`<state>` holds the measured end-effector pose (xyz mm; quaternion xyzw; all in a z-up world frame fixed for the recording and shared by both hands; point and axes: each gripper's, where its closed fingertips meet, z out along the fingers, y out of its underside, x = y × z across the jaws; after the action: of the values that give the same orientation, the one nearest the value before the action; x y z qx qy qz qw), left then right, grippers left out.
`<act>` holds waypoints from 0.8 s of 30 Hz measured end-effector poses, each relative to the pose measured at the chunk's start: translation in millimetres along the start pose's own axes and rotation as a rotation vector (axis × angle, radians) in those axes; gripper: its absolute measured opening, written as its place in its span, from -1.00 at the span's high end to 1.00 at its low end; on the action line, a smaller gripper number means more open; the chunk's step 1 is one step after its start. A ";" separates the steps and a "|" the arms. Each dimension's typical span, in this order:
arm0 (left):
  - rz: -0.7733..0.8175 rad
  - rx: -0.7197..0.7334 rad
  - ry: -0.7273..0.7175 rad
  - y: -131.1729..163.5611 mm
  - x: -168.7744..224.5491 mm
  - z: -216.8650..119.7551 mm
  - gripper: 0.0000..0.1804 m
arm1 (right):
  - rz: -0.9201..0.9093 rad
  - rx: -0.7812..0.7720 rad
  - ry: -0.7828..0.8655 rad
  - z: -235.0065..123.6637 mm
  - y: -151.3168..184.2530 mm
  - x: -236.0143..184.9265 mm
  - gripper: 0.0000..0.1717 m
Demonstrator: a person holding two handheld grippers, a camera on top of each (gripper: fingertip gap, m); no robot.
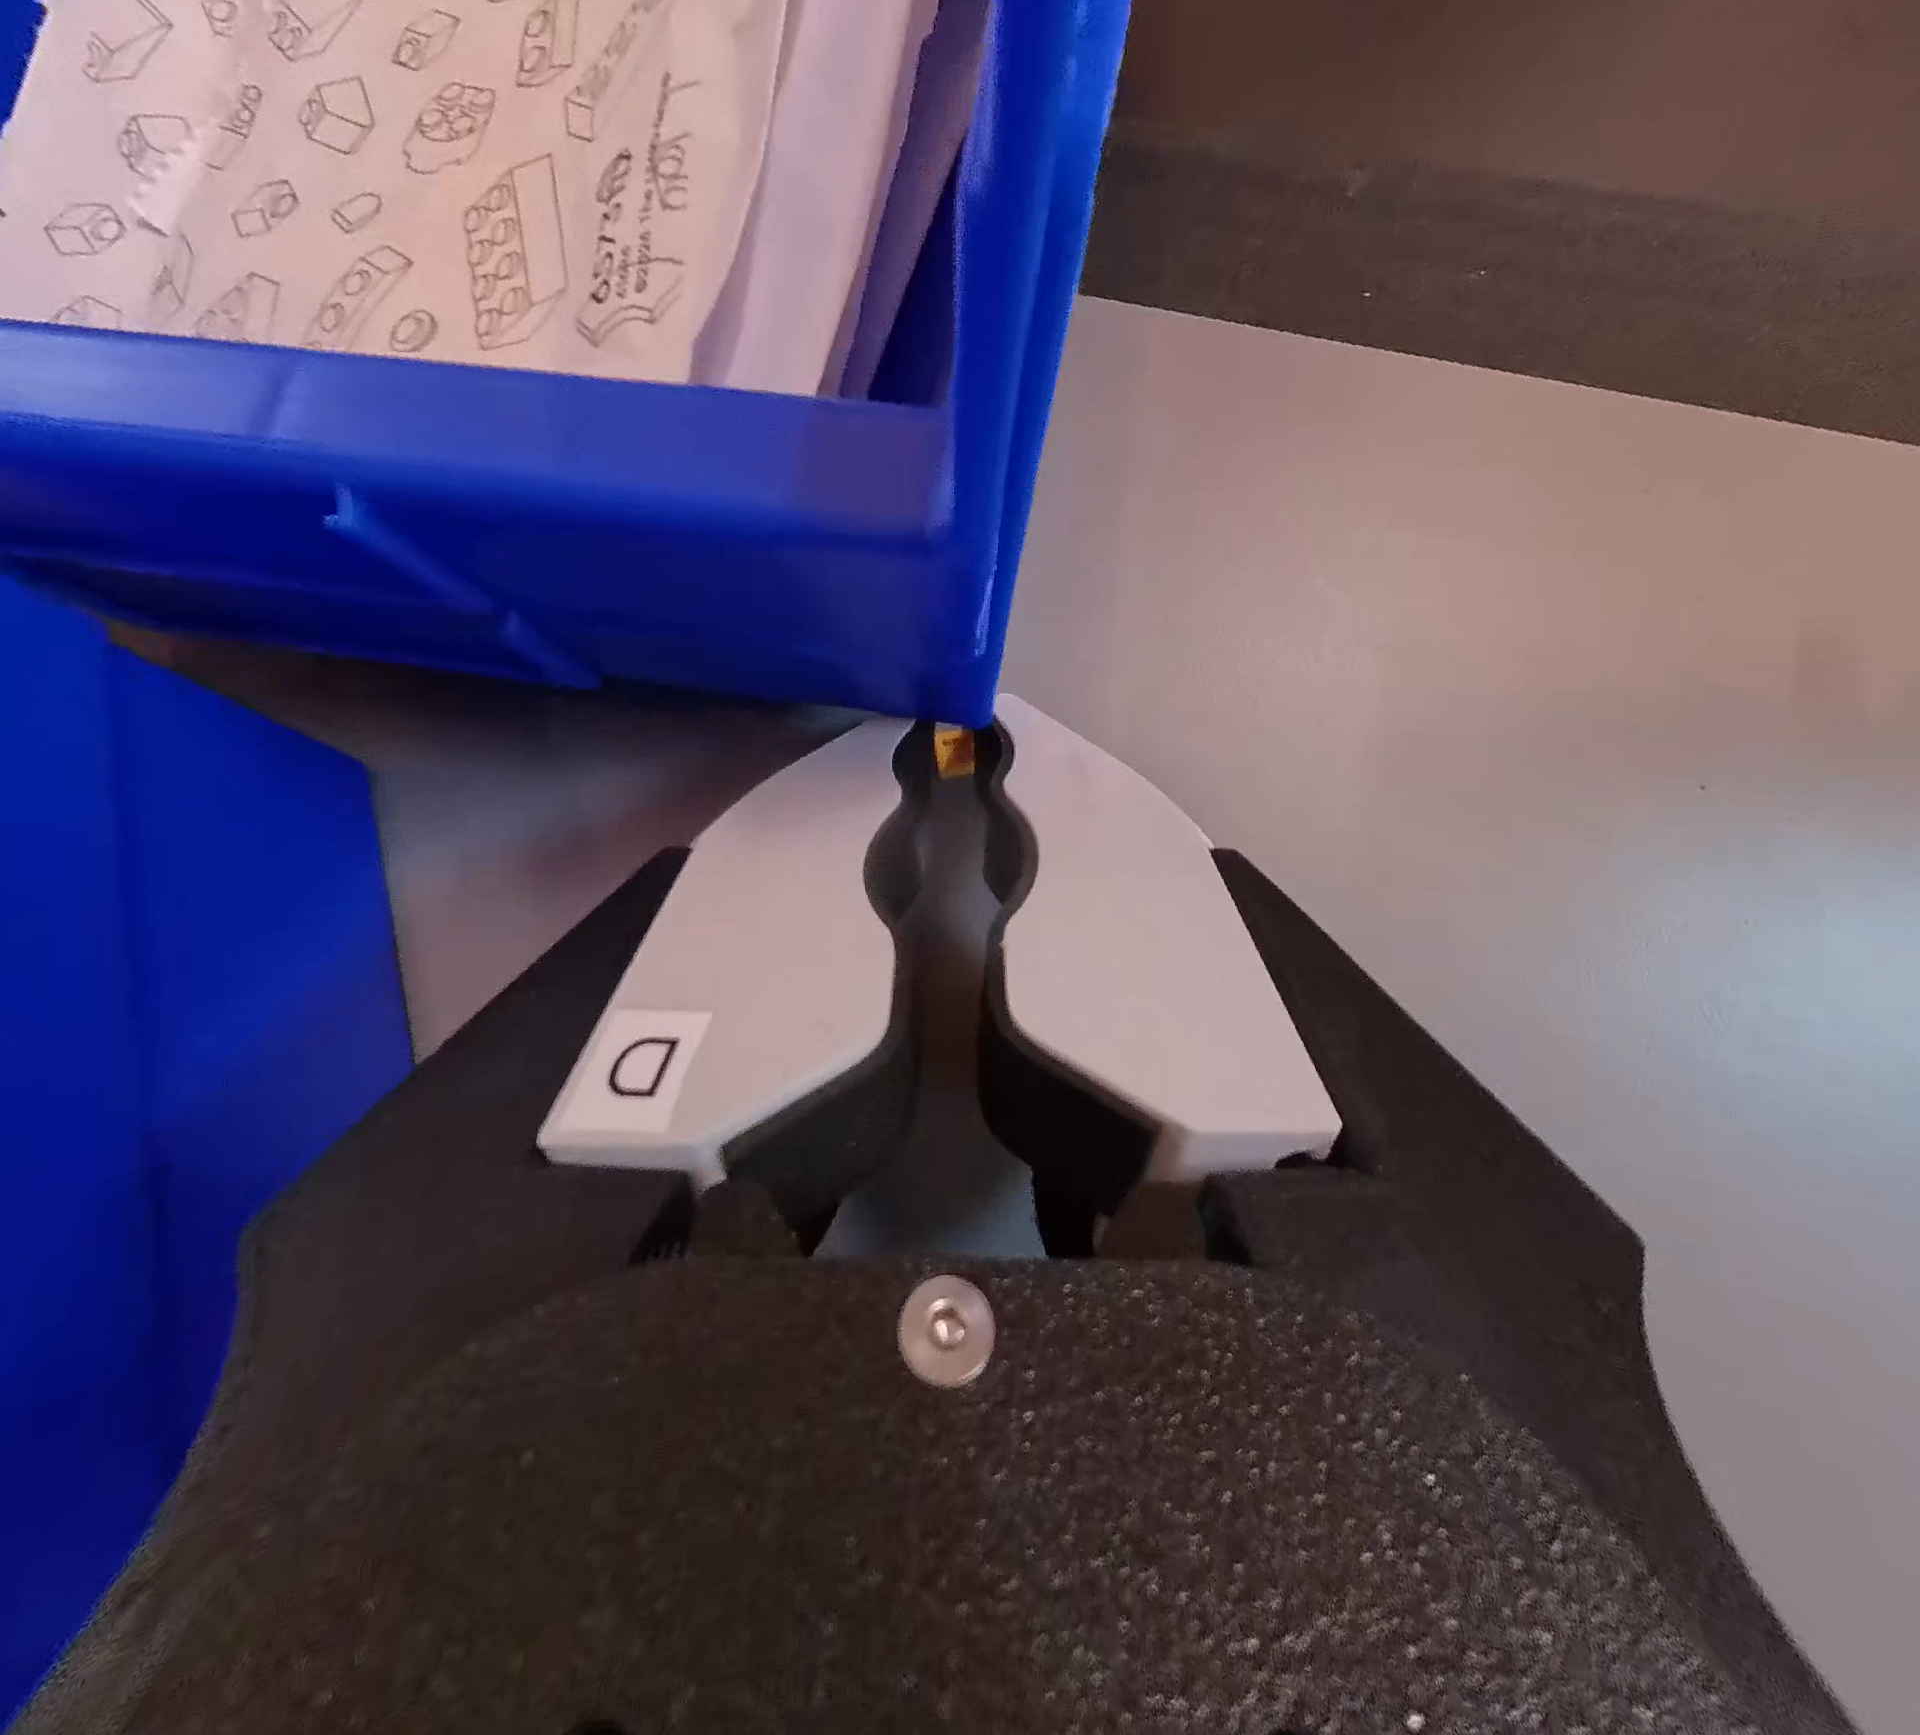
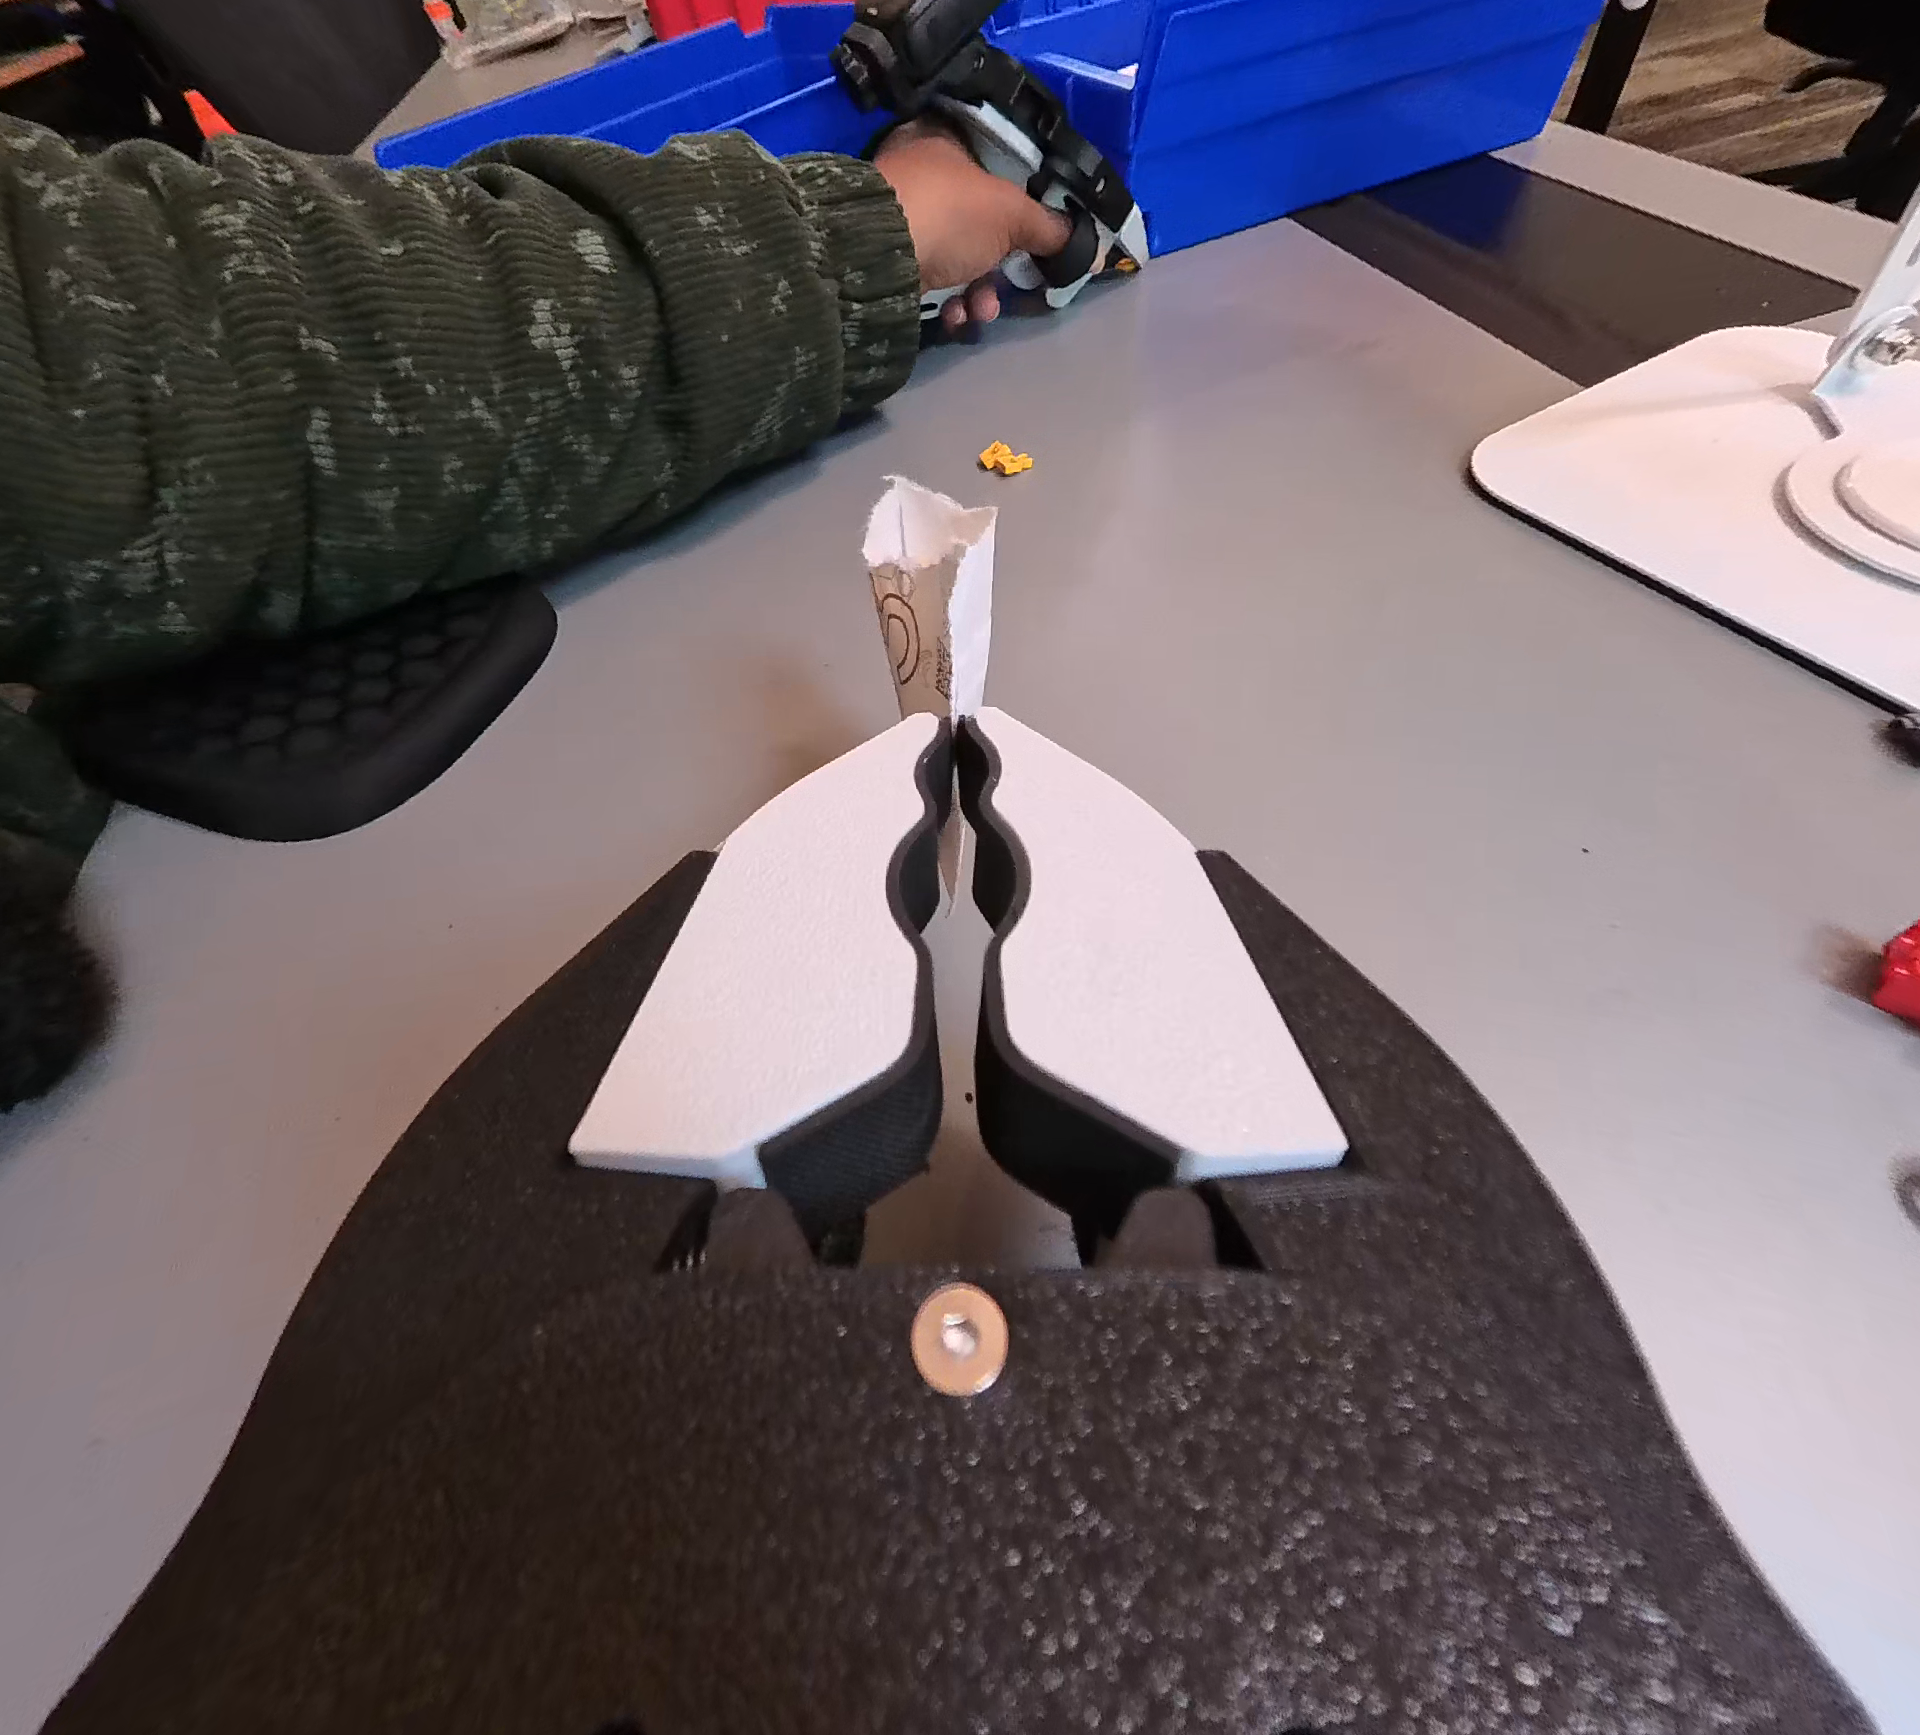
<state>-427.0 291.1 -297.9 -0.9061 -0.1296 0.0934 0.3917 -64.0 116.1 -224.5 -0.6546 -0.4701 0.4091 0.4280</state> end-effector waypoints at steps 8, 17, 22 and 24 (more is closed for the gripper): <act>-0.031 0.025 0.139 9.7 23.1 -24.4 0.93 | 0.000 -0.005 0.003 -0.1 1.6 0.5 1.00; 0.089 0.109 0.456 10.5 89.9 -101.7 0.93 | -0.001 -0.004 0.010 -1.6 1.9 3.1 1.00; 0.293 0.206 0.828 30.6 178.0 -197.3 0.93 | -0.006 -0.015 0.017 -0.1 5.0 5.6 1.00; 0.413 0.264 0.951 45.2 215.3 -238.5 0.93 | -0.010 -0.023 0.015 1.9 7.1 5.4 1.00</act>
<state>-150.8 164.1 -184.5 -0.7982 0.2562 -0.2368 0.4911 -62.7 120.2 -232.5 -0.6601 -0.4747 0.3966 0.4262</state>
